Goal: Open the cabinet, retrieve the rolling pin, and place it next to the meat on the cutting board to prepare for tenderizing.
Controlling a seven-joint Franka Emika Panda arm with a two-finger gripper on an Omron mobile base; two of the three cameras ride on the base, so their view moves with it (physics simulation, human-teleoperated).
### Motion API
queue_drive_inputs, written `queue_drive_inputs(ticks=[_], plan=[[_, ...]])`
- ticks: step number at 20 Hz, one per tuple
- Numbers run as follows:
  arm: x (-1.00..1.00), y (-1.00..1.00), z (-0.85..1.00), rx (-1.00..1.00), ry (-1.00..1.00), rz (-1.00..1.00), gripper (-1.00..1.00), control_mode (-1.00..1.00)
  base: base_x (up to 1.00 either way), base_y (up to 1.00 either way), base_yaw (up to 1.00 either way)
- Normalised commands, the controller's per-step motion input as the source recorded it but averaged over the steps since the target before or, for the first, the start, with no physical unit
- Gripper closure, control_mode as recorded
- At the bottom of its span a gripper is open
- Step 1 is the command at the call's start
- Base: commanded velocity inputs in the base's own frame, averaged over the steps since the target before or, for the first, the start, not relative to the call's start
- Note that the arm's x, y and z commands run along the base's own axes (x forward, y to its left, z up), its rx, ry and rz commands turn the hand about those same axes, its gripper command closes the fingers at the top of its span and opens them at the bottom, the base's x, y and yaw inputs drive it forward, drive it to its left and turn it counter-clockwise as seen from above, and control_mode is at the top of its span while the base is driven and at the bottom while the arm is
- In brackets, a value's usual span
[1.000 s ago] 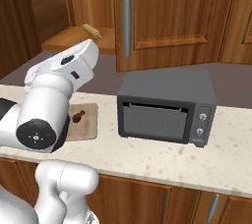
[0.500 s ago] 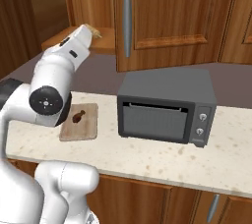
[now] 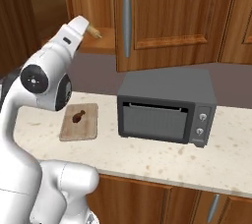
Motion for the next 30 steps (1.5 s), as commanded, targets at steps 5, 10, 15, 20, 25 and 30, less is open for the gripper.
queue_drive_inputs(ticks=[5,10,15,20,25,30], plan=[[0.37,-0.03,0.00,-0.20,0.12,-0.34,-1.00,-1.00,0.00,0.00,0.00],[0.34,-0.16,0.00,-0.13,0.15,-0.32,-1.00,-1.00,0.00,0.00,0.00],[0.26,-0.29,0.00,-0.08,0.13,-0.28,-1.00,-1.00,0.00,0.00,0.00],[0.14,-0.40,-0.01,-0.05,0.09,-0.22,-1.00,-1.00,0.00,0.00,0.00],[0.09,-0.45,0.00,-0.02,0.08,-0.18,-1.00,-1.00,0.00,0.00,0.00],[-0.01,-0.51,0.00,0.00,0.06,-0.15,-1.00,-1.00,0.00,0.00,0.00]])
